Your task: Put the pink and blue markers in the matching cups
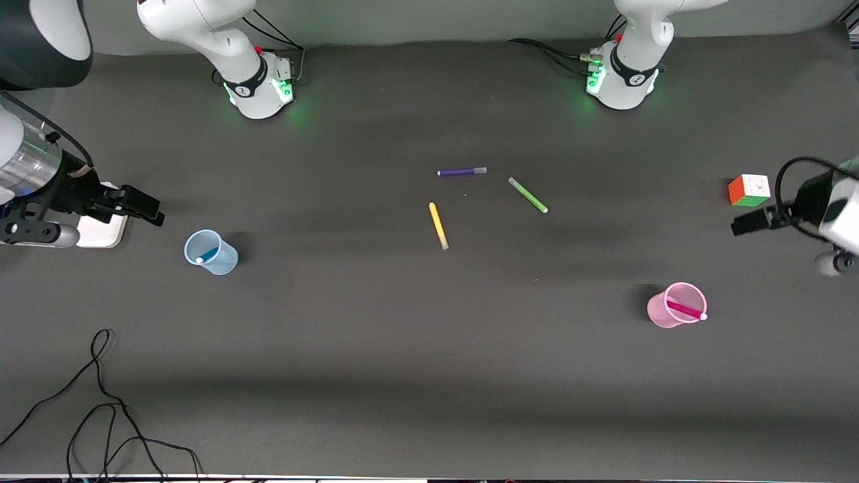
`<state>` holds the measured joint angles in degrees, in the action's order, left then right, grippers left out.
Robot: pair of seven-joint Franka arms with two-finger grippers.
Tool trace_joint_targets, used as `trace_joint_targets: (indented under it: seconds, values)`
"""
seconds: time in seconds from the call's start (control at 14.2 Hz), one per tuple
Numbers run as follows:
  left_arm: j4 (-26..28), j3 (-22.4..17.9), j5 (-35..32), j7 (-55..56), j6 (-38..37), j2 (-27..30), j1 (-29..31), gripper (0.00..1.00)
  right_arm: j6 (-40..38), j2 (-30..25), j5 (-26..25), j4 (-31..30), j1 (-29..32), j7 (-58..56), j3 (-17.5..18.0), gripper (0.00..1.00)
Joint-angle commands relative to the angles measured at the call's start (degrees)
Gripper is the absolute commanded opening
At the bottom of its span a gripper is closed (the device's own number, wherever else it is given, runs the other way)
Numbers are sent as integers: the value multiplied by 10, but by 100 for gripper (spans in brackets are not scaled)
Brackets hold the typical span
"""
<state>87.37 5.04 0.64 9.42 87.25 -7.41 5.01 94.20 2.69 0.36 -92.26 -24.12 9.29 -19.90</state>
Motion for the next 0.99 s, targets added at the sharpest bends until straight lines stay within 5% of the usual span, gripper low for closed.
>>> trace_joint_targets:
  seconds: [0.0, 0.78, 0.92]
  values:
    - [64, -6, 9, -25, 1, 63, -21, 100, -6, 2, -22, 6, -1, -10, 10, 100]
    - [65, -6, -6, -80, -21, 75, -18, 100, -8, -1, -16, 6, 7, -9, 14, 100]
    - [63, -6, -7, -81, -21, 76, -18, 100, -10, -3, -16, 6, 60, -9, 70, 100]
